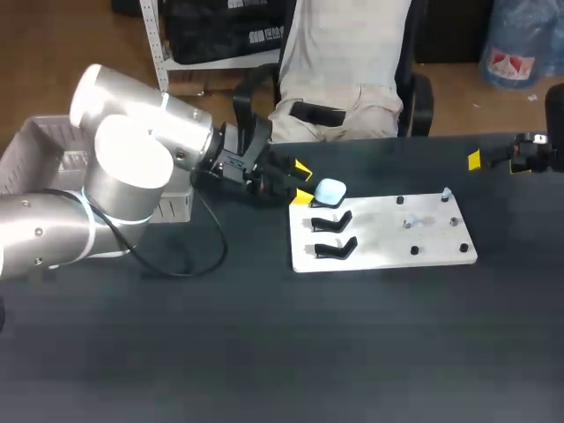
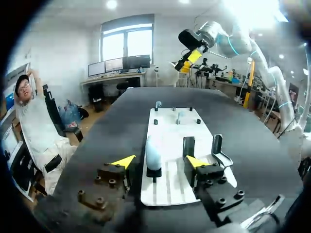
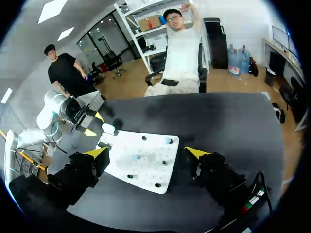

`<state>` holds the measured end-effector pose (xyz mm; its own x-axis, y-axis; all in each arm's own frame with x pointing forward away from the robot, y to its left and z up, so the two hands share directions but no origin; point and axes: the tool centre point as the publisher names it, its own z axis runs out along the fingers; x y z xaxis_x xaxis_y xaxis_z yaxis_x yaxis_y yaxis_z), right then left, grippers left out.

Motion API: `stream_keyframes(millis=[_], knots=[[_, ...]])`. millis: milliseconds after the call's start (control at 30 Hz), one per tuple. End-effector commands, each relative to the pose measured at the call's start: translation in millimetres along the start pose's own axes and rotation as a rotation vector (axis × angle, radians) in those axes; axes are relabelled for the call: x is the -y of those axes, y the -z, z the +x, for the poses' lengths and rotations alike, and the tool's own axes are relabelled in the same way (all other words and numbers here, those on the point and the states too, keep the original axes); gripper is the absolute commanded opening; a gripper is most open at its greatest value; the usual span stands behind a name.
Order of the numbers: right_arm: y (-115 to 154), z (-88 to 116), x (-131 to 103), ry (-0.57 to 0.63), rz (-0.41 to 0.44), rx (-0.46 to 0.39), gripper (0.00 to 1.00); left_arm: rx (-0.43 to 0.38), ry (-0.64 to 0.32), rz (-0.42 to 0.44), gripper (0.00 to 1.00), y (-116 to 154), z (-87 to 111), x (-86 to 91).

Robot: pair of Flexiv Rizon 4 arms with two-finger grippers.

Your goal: Pick up each earbud case from the left stands, insert the matching earbuds, close the lid, and place the case in the box.

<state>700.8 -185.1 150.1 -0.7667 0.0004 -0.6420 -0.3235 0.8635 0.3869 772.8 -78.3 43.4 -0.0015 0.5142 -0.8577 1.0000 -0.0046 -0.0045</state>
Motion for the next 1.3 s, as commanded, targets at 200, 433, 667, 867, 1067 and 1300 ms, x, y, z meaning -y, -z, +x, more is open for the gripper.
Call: stream_keyframes(millis=[200,433,667,867,1067,1300], knots=[[0,0,0,0.001,-0.001,0.000,1.00,0.015,-0.008,0.006,0.63,-17,2.8,-11.4],[0,0,0,0.001,-0.001,0.000,1.00,0.022,-0.008,0.035,0.58,-24,2.9,-10.2],[0,0,0,0.001,-0.001,0.000,1.00,0.030,0.004,0.053,0.53,-25,2.5,-8.4],[0,0,0,0.001,-0.001,0.000,1.00,0.043,0.009,0.061,0.53,-25,-0.4,-4.4],[0,0,0,0.001,-0.001,0.000,1.00,0.040,-0.011,0.055,0.64,-30,1.4,-2.1],[0,0,0,0.001,-0.001,0.000,1.00,0.043,-0.014,0.044,0.55,-32,1.6,-2.5]])
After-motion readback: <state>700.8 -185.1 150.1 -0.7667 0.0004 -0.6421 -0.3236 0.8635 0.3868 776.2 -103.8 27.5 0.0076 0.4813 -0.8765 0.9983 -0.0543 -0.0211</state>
